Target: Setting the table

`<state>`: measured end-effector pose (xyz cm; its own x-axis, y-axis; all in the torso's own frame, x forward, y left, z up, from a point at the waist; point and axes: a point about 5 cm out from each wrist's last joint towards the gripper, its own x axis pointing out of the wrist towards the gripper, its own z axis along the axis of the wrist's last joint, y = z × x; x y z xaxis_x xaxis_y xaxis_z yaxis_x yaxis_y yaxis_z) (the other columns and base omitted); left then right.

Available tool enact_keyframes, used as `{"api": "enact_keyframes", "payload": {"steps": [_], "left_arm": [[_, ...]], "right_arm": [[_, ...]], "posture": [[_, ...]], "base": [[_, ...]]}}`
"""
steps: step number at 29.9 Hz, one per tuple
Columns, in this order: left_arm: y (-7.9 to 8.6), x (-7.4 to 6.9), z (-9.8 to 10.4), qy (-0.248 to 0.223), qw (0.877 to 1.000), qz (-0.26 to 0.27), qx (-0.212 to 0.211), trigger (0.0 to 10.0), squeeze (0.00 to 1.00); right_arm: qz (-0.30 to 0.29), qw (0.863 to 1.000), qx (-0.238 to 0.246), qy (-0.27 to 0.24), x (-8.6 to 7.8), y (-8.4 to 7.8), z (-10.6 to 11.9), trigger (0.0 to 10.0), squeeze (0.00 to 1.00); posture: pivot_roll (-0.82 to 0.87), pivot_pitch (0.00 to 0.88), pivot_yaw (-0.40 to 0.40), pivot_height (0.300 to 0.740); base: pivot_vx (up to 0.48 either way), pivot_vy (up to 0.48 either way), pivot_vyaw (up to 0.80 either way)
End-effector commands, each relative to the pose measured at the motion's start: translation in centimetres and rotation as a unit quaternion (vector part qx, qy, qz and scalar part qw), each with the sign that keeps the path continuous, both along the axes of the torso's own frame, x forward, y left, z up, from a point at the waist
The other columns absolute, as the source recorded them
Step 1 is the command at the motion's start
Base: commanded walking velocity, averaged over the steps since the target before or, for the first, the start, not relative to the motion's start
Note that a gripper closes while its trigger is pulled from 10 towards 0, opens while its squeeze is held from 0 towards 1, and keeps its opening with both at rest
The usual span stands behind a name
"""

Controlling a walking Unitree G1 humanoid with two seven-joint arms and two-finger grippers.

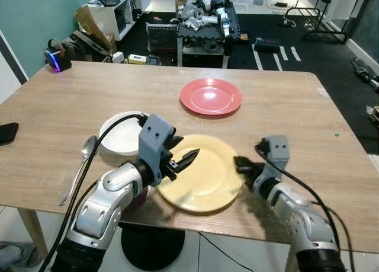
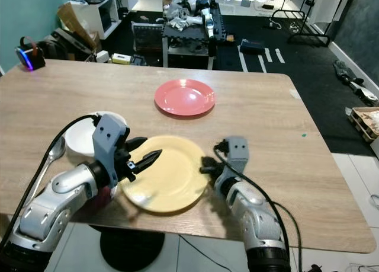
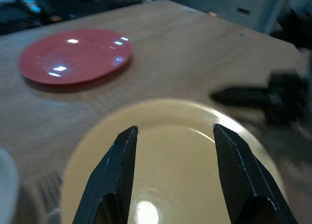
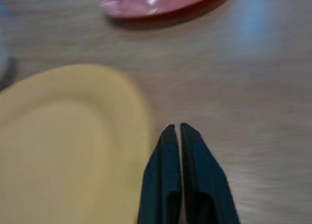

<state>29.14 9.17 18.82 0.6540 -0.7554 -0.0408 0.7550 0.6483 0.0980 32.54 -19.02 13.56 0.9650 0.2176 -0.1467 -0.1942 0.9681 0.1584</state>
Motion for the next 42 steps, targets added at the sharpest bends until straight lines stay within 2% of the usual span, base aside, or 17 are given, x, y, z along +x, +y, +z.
{"api": "enact_keyframes", "payload": {"steps": [1, 2, 3, 5, 8, 13, 18, 20, 23, 27, 29, 30, 32, 33, 36, 40, 42], "left_arm": [[-0.9, -1.7, -0.6, 0.017, 0.997, -0.072, 0.015, 10.0, 0.00], [-1.0, -2.7, -0.9, 0.020, 0.994, -0.106, 0.031, 10.0, 0.00], [-1.0, -2.7, -0.9, 0.020, 0.994, -0.106, 0.031, 10.0, 0.00], [-0.7, -4.7, -1.6, 0.035, 0.985, -0.163, 0.052, 10.0, 0.00], [-0.2, -6.0, -1.5, 0.055, 0.979, -0.191, 0.036, 10.0, 0.00], [1.2, -8.0, -1.0, 0.111, 0.974, -0.197, -0.023, 10.0, 0.00], [2.8, -9.4, -1.4, 0.148, 0.971, -0.184, -0.043, 10.0, 0.00], [4.8, -9.0, -3.5, 0.203, 0.968, -0.126, -0.076, 10.0, 0.00], [5.4, -8.4, -4.2, 0.214, 0.968, -0.105, -0.079, 10.0, 0.00], [6.6, -6.3, -5.8, 0.230, 0.968, -0.069, -0.069, 10.0, 0.00], [6.8, -6.1, -5.8, 0.231, 0.968, -0.066, -0.066, 10.0, 0.00], [7.7, -5.2, -6.1, 0.227, 0.972, -0.045, -0.043, 10.0, 0.00], [8.0, -4.9, -6.2, 0.226, 0.973, -0.038, -0.037, 10.0, 0.00], [8.9, -3.5, -6.5, 0.221, 0.975, -0.010, -0.021, 10.0, 0.00], [10.0, -1.5, -7.0, 0.219, 0.975, 0.024, 0.007, 10.0, 0.00], [10.5, -0.3, -7.3, 0.223, 0.974, 0.032, 0.023, 10.0, 0.00], [12.2, 1.5, -8.0, 0.223, 0.969, 0.047, 0.096, 10.0, 0.00]], "right_arm": [[-0.006, 1.000, -0.005, 0.002, -0.2, -0.7, -0.3, 10.0, 0.00], [-0.006, 1.000, -0.004, 0.002, -0.3, -1.0, -0.4, 10.0, 0.00], [-0.006, 1.000, -0.004, 0.002, -0.3, -1.0, -0.4, 10.0, 0.00], [-0.009, 1.000, -0.008, 0.004, -0.5, -1.6, -0.5, 10.0, 0.00], [-0.011, 1.000, -0.008, 0.006, -0.6, -1.8, -0.7, 10.0, 0.00], [-0.007, 1.000, -0.007, 0.005, -0.5, -1.1, -1.1, 10.0, 0.00], [-0.002, 1.000, -0.007, 0.004, -0.4, -1.1, -1.1, 10.0, 0.00], [-0.002, 1.000, -0.008, 0.005, -0.2, -1.3, -1.1, 10.0, 0.00], [-0.002, 1.000, -0.009, 0.005, 0.0, -1.2, -1.1, 10.0, 0.00], [0.002, 1.000, -0.010, -0.002, 0.5, -0.9, -0.6, 10.0, 0.00], [0.002, 1.000, -0.010, -0.003, 0.6, -0.9, -0.5, 10.0, 0.00], [-0.001, 1.000, -0.011, -0.005, 0.6, -1.1, -0.4, 10.0, 0.00], [-0.002, 1.000, -0.011, -0.006, 0.6, -1.2, -0.4, 10.0, 0.00], [-0.007, 1.000, -0.012, -0.006, 0.5, -1.4, -0.5, 10.0, 0.00], [-0.011, 1.000, -0.013, -0.005, 0.4, -1.6, -0.6, 10.0, 0.00], [-0.014, 1.000, -0.012, -0.006, 0.5, -1.7, -0.5, 10.0, 0.00], [-0.018, 1.000, -0.012, -0.010, 0.5, -1.8, -0.3, 10.0, 0.00]], "posture": [[-0.04, 0.015, 0.095, 0.740], [-0.04, 0.016, 0.096, 0.740], [-0.04, 0.016, 0.096, 0.740], [-0.04, 0.016, 0.096, 0.740], [-0.04, 0.013, 0.096, 0.740], [-0.04, 0.005, 0.101, 0.740], [-0.03, 0.006, 0.101, 0.740], [-0.01, 0.009, 0.084, 0.740], [-0.01, 0.008, 0.078, 0.740], [-0.02, 0.009, 0.076, 0.740], [-0.02, 0.009, 0.076, 0.740], [-0.02, 0.012, 0.080, 0.740], [-0.02, 0.012, 0.080, 0.740], [-0.02, 0.011, 0.082, 0.740], [-0.03, 0.011, 0.085, 0.740], [-0.04, 0.010, 0.086, 0.740], [-0.05, 0.007, 0.092, 0.740]], "base": [[0.000, 0.000, 0.00], [0.000, 0.000, 0.00], [0.000, 0.000, 0.00], [0.000, 0.000, 0.00], [0.000, 0.000, 0.00], [0.000, 0.000, 0.00], [0.000, 0.000, 0.00], [0.000, 0.000, 0.00], [0.000, 0.000, 0.00], [0.000, 0.000, 0.00], [0.000, 0.000, 0.00], [0.000, 0.000, 0.00], [0.000, 0.000, 0.00], [0.000, 0.000, 0.00], [0.000, 0.000, 0.00], [0.000, 0.000, 0.00], [0.000, 0.000, 0.00]]}}
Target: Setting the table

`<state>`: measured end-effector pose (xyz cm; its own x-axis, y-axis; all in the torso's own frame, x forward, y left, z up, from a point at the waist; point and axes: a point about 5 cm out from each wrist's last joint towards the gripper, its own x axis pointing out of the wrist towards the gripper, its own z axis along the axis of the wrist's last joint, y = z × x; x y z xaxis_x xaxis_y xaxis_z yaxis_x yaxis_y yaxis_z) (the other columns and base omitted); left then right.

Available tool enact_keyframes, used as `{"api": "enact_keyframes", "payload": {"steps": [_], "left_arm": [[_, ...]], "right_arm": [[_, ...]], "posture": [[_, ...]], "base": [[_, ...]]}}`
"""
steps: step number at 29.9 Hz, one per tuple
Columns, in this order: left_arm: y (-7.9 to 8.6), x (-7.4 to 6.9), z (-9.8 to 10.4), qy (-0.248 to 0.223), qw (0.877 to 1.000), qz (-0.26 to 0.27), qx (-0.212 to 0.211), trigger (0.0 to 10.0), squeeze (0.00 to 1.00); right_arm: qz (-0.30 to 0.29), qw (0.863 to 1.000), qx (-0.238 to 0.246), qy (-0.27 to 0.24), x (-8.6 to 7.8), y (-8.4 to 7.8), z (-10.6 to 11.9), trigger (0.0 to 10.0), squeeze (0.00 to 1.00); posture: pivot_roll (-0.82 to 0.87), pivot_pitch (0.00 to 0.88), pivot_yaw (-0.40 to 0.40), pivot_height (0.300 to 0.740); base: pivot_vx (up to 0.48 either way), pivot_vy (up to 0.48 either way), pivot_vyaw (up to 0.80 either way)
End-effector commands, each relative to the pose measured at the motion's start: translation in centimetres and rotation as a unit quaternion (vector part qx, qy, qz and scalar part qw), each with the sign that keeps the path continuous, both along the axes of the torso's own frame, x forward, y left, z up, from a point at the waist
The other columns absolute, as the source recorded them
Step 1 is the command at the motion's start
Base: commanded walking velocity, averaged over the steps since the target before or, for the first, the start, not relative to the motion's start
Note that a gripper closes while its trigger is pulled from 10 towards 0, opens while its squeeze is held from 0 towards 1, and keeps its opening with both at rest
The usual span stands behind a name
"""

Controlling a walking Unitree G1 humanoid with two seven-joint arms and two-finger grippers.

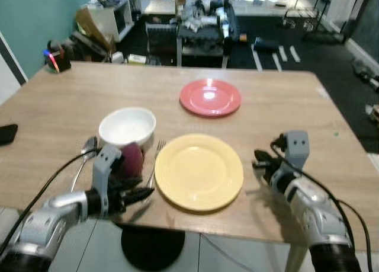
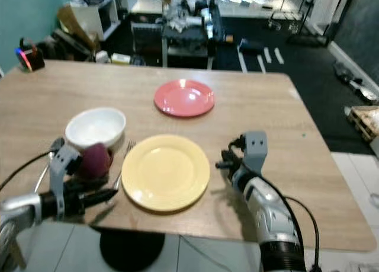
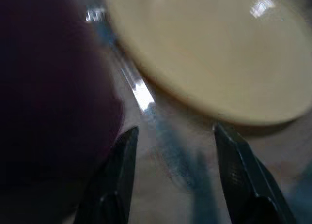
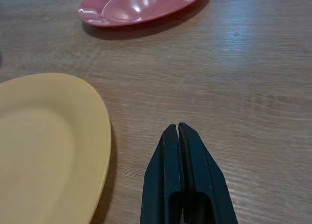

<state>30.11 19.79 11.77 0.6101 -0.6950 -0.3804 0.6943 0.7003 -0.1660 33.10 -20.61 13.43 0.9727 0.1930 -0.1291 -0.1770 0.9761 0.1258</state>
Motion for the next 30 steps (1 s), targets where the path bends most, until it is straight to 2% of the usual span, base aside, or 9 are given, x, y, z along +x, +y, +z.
{"api": "enact_keyframes", "payload": {"steps": [1, 4, 5, 7, 9, 15, 17, 20, 30], "left_arm": [[3.2, 1.5, -0.8, 0.001, 0.993, 0.018, 0.115, 10.0, 0.00], [4.4, 2.1, -0.6, -0.007, 0.988, 0.030, 0.153, 10.0, 0.00], [5.9, 3.0, 0.1, -0.033, 0.975, 0.072, 0.209, 10.0, 0.00], [9.3, 5.4, 4.1, -0.153, 0.908, 0.224, 0.319, 10.0, 0.00], [9.5, 5.6, 4.7, -0.175, 0.899, 0.236, 0.325, 10.0, 0.00], [8.3, 6.3, 5.8, -0.227, 0.898, 0.251, 0.281, 10.0, 0.00], [5.5, 6.4, 5.4, -0.239, 0.923, 0.200, 0.226, 10.0, 0.00], [3.5, 6.6, 5.3, -0.255, 0.934, 0.156, 0.196, 10.0, 0.00], [-1.8, 6.4, 5.5, -0.311, 0.938, 0.068, 0.136, 10.0, 0.00]], "right_arm": [[-0.010, 1.000, 0.002, -0.001, 0.0, -0.3, 0.0, 10.0, 0.00], [-0.012, 1.000, 0.002, -0.003, 0.0, -0.4, 0.1, 10.0, 0.00], [-0.015, 1.000, 0.002, -0.005, -0.1, -0.5, 0.2, 10.0, 0.00], [-0.028, 1.000, 0.002, -0.005, -0.6, -1.2, 0.0, 10.0, 0.00], [-0.029, 1.000, 0.002, -0.004, -0.6, -1.2, -0.1, 10.0, 0.00], [-0.029, 1.000, 0.002, -0.002, -0.8, -1.0, -0.3, 10.0, 0.00], [-0.026, 1.000, 0.001, -0.004, -0.6, -0.9, -0.1, 10.0, 0.00], [-0.026, 1.000, 0.000, -0.007, -0.6, -0.9, 0.0, 10.0, 0.00], [-0.032, 0.999, 0.018, -0.003, -0.8, -0.6, -0.5, 10.0, 0.00]], "posture": [[-0.06, 0.008, 0.097, 0.740], [-0.06, 0.008, 0.097, 0.740], [-0.06, 0.009, 0.107, 0.740], [-0.06, 0.009, 0.109, 0.740], [-0.06, 0.011, 0.108, 0.740], [-0.06, 0.015, 0.103, 0.740], [-0.06, 0.017, 0.102, 0.740], [-0.06, 0.018, 0.101, 0.740], [-0.06, 0.022, 0.095, 0.740]], "base": [[0.000, 0.000, 0.00], [0.000, 0.000, 0.00], [0.000, 0.000, 0.00], [0.000, 0.000, 0.00], [0.000, 0.000, 0.00], [0.000, 0.000, 0.00], [0.000, 0.000, 0.00], [0.000, 0.000, 0.00], [0.000, 0.000, 0.00]]}}
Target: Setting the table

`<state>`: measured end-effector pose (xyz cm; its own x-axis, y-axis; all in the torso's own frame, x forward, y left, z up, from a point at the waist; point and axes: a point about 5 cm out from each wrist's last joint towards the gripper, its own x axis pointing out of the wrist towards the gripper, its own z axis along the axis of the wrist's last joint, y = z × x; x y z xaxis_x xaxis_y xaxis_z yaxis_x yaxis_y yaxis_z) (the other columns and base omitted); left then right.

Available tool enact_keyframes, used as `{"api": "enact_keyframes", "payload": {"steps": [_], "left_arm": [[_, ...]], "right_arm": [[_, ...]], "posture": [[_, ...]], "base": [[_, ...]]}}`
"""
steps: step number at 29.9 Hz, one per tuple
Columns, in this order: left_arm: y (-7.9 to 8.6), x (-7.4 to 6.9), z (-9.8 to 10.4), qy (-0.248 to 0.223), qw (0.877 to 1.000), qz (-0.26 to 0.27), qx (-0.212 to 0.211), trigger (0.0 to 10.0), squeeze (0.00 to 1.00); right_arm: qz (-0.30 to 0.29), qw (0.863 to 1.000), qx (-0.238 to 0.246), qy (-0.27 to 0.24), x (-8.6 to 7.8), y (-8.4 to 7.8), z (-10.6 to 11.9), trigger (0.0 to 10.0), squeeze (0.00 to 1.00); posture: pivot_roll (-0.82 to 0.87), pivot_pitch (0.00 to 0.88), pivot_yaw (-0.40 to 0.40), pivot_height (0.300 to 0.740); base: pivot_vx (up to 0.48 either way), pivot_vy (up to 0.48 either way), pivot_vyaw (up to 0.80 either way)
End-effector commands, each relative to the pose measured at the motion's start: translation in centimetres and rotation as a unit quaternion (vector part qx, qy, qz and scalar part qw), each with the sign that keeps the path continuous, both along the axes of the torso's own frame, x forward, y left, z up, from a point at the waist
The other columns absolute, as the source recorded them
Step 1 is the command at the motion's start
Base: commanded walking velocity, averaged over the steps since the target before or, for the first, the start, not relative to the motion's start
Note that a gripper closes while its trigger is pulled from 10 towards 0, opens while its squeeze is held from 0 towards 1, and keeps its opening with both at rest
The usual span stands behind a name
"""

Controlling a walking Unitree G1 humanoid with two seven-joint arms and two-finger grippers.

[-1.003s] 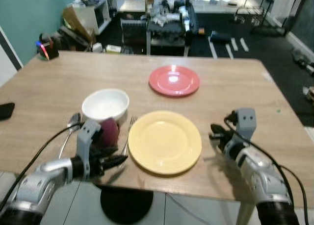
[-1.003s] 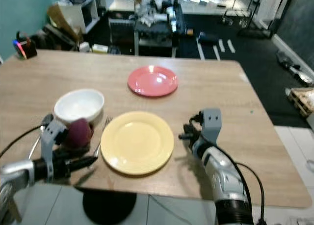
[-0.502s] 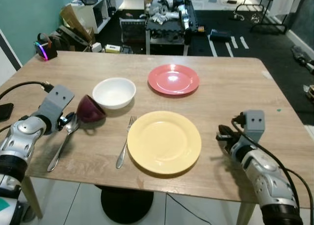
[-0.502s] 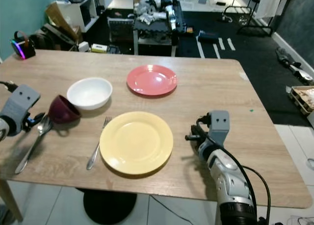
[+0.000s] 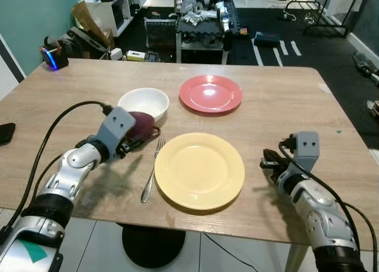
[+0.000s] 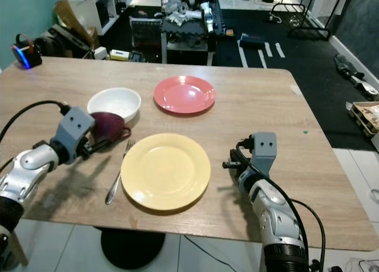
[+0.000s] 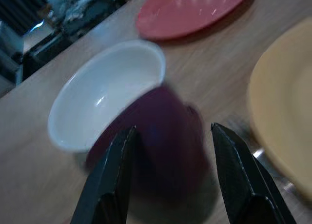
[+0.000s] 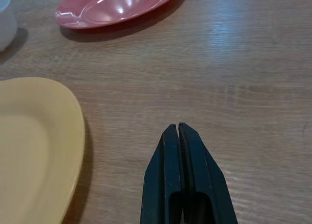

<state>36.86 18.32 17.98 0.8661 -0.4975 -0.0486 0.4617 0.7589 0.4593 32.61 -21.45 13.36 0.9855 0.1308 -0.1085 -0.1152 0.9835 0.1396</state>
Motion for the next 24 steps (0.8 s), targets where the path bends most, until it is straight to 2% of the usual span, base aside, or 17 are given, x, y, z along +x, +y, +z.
{"api": "enact_keyframes", "payload": {"steps": [1, 3, 7, 9, 13, 17, 18, 21, 22, 24], "left_arm": [[-0.9, -0.5, -1.1, 0.029, 0.999, -0.033, -0.013, 10.0, 0.00], [-2.3, -0.8, -2.4, 0.072, 0.994, -0.072, -0.032, 10.0, 0.00], [-3.3, -1.1, -3.3, 0.093, 0.990, -0.099, -0.034, 10.0, 0.00], [-4.7, -1.7, -4.6, 0.109, 0.984, -0.138, -0.020, 10.0, 0.00], [-5.7, -2.3, -5.8, 0.122, 0.979, -0.161, -0.007, 10.0, 0.00], [-6.2, -2.1, -6.1, 0.124, 0.979, -0.159, -0.008, 10.0, 0.00], [-6.2, -2.1, -6.2, 0.126, 0.980, -0.156, -0.009, 10.0, 0.00], [-5.2, -2.4, -7.6, 0.149, 0.980, -0.134, -0.010, 10.0, 0.00], [-5.2, -2.4, -7.6, 0.149, 0.980, -0.134, -0.010, 10.0, 0.00], [-4.3, -3.1, -9.0, 0.176, 0.977, -0.117, -0.019, 10.0, 0.00]], "right_arm": [[0.006, 1.000, 0.014, 0.009, -0.4, 0.5, -0.7, 10.0, 0.00], [0.015, 1.000, 0.021, 0.010, -0.5, 1.0, -0.8, 10.0, 0.00], [0.017, 0.999, 0.025, 0.010, -0.5, 1.2, -0.8, 10.0, 0.00], [0.016, 0.999, 0.027, 0.009, -0.6, 1.2, -0.9, 10.0, 0.00], [0.015, 0.999, 0.029, 0.008, -0.8, 1.3, -1.0, 10.0, 0.00], [0.020, 0.998, 0.057, 0.021, -1.4, 1.7, -1.7, 10.0, 0.00], [0.021, 0.997, 0.075, 0.026, -1.6, 1.9, -1.9, 10.0, 0.00], [0.012, 0.984, 0.176, 0.029, -1.9, 2.6, -2.2, 10.0, 0.00], [0.012, 0.984, 0.176, 0.029, -1.9, 2.6, -2.2, 10.0, 0.00], [0.012, 0.960, 0.277, 0.026, -2.1, 3.1, -1.9, 10.0, 0.00]], "posture": [[-0.06, 0.021, 0.094, 0.740], [-0.07, 0.019, 0.096, 0.740], [-0.07, 0.019, 0.096, 0.740], [-0.07, 0.017, 0.097, 0.740], [-0.08, 0.019, 0.098, 0.740], [-0.08, 0.019, 0.098, 0.740], [-0.09, 0.022, 0.100, 0.740], [-0.10, 0.024, 0.103, 0.740], [-0.10, 0.024, 0.103, 0.740], [-0.09, 0.025, 0.100, 0.740]], "base": [[0.000, 0.000, 0.00], [0.000, 0.000, 0.00], [0.000, 0.000, 0.00], [0.000, 0.000, 0.00], [0.000, 0.000, 0.00], [0.000, 0.000, 0.00], [0.000, 0.000, 0.00], [0.000, 0.000, 0.00], [0.000, 0.000, 0.00], [0.000, 0.000, 0.00]]}}
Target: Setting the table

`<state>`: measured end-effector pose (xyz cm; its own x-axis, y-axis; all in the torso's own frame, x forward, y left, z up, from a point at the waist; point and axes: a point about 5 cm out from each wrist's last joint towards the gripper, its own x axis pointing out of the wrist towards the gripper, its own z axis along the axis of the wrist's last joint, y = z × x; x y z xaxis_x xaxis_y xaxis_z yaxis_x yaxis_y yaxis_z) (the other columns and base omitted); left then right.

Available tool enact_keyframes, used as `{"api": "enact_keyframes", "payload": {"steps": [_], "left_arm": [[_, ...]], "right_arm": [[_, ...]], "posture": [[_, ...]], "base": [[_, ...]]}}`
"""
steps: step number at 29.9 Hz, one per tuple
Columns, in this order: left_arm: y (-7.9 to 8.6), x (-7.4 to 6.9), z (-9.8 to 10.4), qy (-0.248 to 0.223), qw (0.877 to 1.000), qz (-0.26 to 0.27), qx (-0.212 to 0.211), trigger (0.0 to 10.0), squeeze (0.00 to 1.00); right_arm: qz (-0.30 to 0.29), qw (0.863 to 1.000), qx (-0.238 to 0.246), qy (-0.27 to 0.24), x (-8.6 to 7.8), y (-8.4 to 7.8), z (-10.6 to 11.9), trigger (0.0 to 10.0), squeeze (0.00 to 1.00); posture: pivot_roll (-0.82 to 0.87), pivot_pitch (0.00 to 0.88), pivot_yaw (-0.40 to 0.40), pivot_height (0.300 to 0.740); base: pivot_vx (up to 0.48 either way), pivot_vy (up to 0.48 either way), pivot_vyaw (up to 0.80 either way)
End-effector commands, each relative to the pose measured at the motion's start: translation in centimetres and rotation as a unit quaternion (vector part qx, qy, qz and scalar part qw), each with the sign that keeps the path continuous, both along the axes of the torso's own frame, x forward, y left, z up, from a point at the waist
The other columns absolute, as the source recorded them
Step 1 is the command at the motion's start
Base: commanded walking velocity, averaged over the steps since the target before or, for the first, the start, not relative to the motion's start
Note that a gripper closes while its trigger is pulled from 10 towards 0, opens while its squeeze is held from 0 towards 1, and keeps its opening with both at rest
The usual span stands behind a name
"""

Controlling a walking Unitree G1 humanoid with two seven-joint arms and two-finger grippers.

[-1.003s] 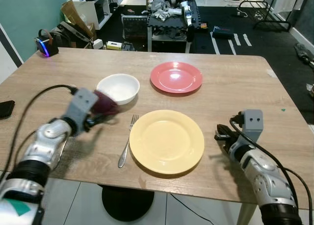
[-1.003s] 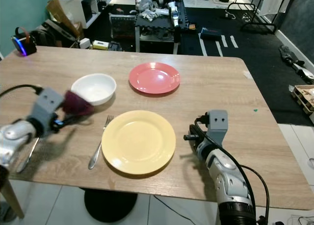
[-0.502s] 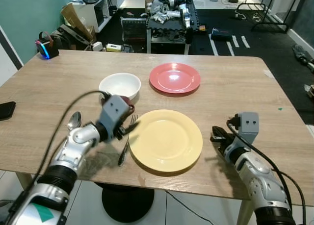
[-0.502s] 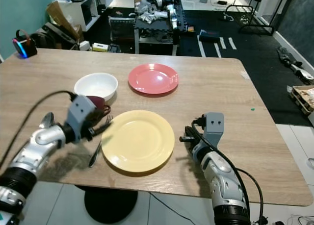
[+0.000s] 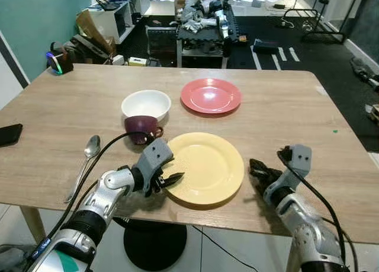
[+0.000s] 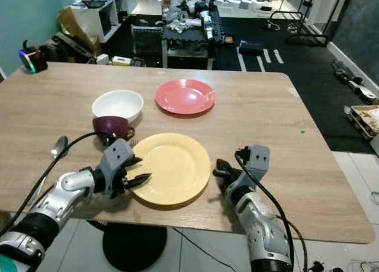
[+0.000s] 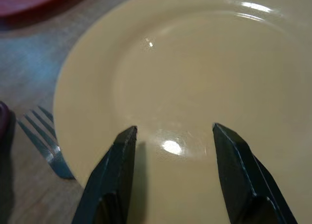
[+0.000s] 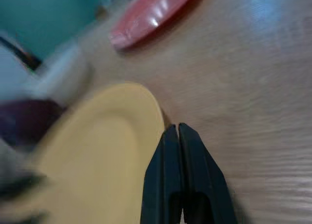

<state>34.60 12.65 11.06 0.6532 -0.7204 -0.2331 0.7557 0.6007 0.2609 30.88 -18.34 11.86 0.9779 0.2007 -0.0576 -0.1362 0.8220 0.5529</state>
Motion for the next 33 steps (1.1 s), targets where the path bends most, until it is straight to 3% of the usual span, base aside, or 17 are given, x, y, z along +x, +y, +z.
{"api": "enact_keyframes", "payload": {"steps": [1, 4, 9, 12, 18, 19, 24, 27, 30, 32, 33], "left_arm": [[1.3, -0.9, -2.1, 0.039, 0.999, 0.021, 0.011, 10.0, 0.00], [1.8, -1.4, -3.0, 0.053, 0.998, 0.039, 0.004, 10.0, 0.00], [1.5, -1.8, -3.4, 0.056, 0.998, 0.038, -0.011, 10.0, 0.00], [1.3, -1.9, -3.5, 0.056, 0.998, 0.038, -0.014, 10.0, 0.00], [1.2, -1.9, -3.5, 0.055, 0.998, 0.039, -0.016, 10.0, 0.00], [1.2, -1.9, -3.4, 0.054, 0.998, 0.038, -0.017, 10.0, 0.00], [1.2, -1.7, -3.1, 0.052, 0.998, 0.038, -0.020, 10.0, 0.00], [1.3, -1.6, -2.9, 0.050, 0.998, 0.040, -0.022, 10.0, 0.00], [1.4, -1.6, -2.9, 0.051, 0.998, 0.039, -0.020, 10.0, 0.00], [1.4, -1.6, -2.9, 0.051, 0.998, 0.039, -0.020, 10.0, 0.00], [1.5, -1.6, -2.9, 0.051, 0.998, 0.039, -0.020, 10.0, 0.00]], "right_arm": [[-0.001, 0.998, 0.057, 0.016, -0.3, 0.0, -0.4, 10.0, 0.00], [-0.015, 0.993, 0.120, 0.013, -0.2, 0.0, -0.2, 10.0, 0.00], [-0.005, 0.986, 0.169, 0.001, 0.1, 0.1, 0.7, 10.0, 0.00], [0.033, 0.981, 0.191, -0.028, -0.1, 0.4, 1.8, 10.0, 0.00], [0.050, 0.972, 0.223, -0.053, -0.5, 0.1, 2.9, 10.0, 0.00], [0.052, 0.971, 0.224, -0.057, -0.6, 0.0, 3.1, 10.0, 1.00], [0.078, 0.971, 0.214, -0.067, -1.0, 0.1, 3.5, 10.0, 1.00], [0.126, 0.977, 0.162, -0.064, -1.6, 0.6, 3.2, 10.0, 1.00], [0.127, 0.986, 0.096, -0.057, -1.5, 0.4, 2.7, 10.0, 1.00], [0.127, 0.987, 0.082, -0.057, -1.5, 0.4, 2.7, 10.0, 1.00], [0.131, 0.987, 0.071, -0.057, -1.5, 0.5, 2.7, 10.0, 0.00]], "posture": [[-0.09, 0.025, 0.100, 0.740], [-0.09, 0.025, 0.096, 0.740], [-0.08, 0.021, 0.091, 0.740], [-0.08, 0.018, 0.086, 0.740], [-0.08, 0.016, 0.086, 0.740], [-0.08, 0.016, 0.087, 0.740], [-0.08, 0.016, 0.087, 0.740], [-0.08, 0.017, 0.088, 0.740], [-0.08, 0.018, 0.088, 0.740], [-0.08, 0.019, 0.088, 0.740], [-0.08, 0.019, 0.088, 0.740]], "base": [[0.000, 0.000, 0.00], [0.000, 0.000, 0.00], [0.000, 0.000, 0.00], [0.000, 0.000, 0.00], [0.000, 0.000, 0.00], [0.000, 0.000, 0.00], [0.000, 0.000, 0.00], [0.000, 0.000, 0.00], [0.000, 0.000, 0.00], [0.000, 0.000, 0.00], [0.000, 0.000, 0.00]]}}
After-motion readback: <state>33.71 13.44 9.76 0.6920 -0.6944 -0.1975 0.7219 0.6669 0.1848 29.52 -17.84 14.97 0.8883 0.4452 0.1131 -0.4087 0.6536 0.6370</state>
